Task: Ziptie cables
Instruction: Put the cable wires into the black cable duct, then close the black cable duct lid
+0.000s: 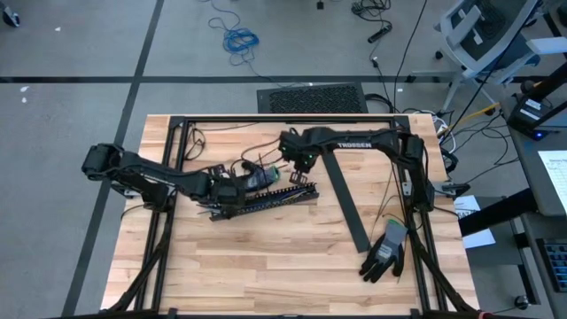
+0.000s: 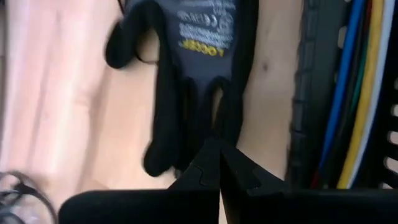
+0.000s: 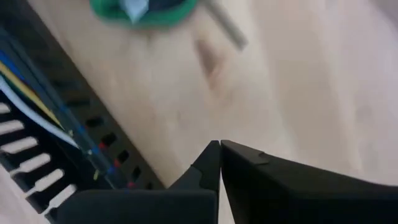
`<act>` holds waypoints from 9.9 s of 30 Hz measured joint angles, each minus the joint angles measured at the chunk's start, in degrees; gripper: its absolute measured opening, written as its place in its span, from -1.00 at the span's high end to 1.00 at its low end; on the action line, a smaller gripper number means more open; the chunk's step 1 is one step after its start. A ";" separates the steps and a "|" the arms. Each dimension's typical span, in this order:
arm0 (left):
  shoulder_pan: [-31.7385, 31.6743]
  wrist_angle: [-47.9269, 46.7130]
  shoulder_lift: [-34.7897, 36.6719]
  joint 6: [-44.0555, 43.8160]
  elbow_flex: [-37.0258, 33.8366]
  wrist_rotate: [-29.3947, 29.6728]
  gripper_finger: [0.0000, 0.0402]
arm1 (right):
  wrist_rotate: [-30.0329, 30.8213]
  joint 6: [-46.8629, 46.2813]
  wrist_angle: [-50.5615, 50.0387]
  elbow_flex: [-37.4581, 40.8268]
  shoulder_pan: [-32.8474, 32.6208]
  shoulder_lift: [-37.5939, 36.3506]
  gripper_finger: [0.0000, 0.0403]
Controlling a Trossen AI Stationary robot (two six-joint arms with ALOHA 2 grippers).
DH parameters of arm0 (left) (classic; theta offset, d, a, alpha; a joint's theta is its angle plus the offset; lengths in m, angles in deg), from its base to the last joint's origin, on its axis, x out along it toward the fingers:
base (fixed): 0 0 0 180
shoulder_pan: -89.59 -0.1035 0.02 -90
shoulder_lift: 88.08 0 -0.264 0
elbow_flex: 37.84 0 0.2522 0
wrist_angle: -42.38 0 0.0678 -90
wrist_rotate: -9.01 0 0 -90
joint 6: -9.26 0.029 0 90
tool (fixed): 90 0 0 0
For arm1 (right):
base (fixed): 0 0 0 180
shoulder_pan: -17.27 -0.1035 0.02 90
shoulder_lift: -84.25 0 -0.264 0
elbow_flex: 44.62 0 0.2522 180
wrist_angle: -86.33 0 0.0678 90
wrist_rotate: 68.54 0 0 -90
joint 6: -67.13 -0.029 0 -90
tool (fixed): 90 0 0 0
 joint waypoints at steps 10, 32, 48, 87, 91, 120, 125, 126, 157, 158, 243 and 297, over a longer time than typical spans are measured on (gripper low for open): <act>3.17 4.76 -0.05 -6.16 -2.80 -4.56 1.00 | -3.47 -6.43 7.38 10.69 -6.47 -0.12 1.00; 18.00 -0.62 -0.05 -12.15 -2.49 -2.48 1.00 | -9.22 -22.21 6.10 10.94 -19.40 -0.61 1.00; 17.18 -10.88 2.38 2.92 10.36 9.70 1.00 | 18.24 -19.56 -1.81 10.76 -11.60 -19.07 1.00; -18.81 13.51 22.46 19.48 13.42 -2.20 1.00 | 6.98 -45.36 15.28 34.94 4.22 -24.78 -0.71; -19.90 12.79 22.46 19.48 13.42 -5.14 1.00 | 6.95 -45.10 16.58 32.95 4.96 -20.67 -0.71; -22.27 12.80 22.44 14.86 13.42 -8.42 1.00 | 3.86 -38.94 10.87 27.82 10.11 -11.22 -0.71; -22.27 12.68 22.45 14.85 13.42 -8.42 1.00 | -0.59 -37.92 9.74 27.72 10.37 -10.14 -0.71; -22.27 12.68 22.45 14.85 13.42 -8.42 1.00 | -1.09 -38.12 9.09 27.66 10.39 -10.01 -0.71; -22.29 12.09 22.46 15.30 13.42 -7.81 1.00 | -1.81 -41.38 6.14 27.61 8.82 -8.02 -0.69; -22.29 12.09 22.44 15.22 13.42 -7.81 1.00 | -1.63 -41.38 6.11 27.61 8.82 -8.02 -0.67; -22.31 4.86 22.44 15.00 13.40 -8.26 1.00 | 1.39 -28.21 -5.29 16.94 7.73 -10.43 -0.28; -22.29 5.20 22.45 14.89 13.40 -8.13 1.00 | -7.53 -37.52 1.18 26.41 6.61 -10.16 0.05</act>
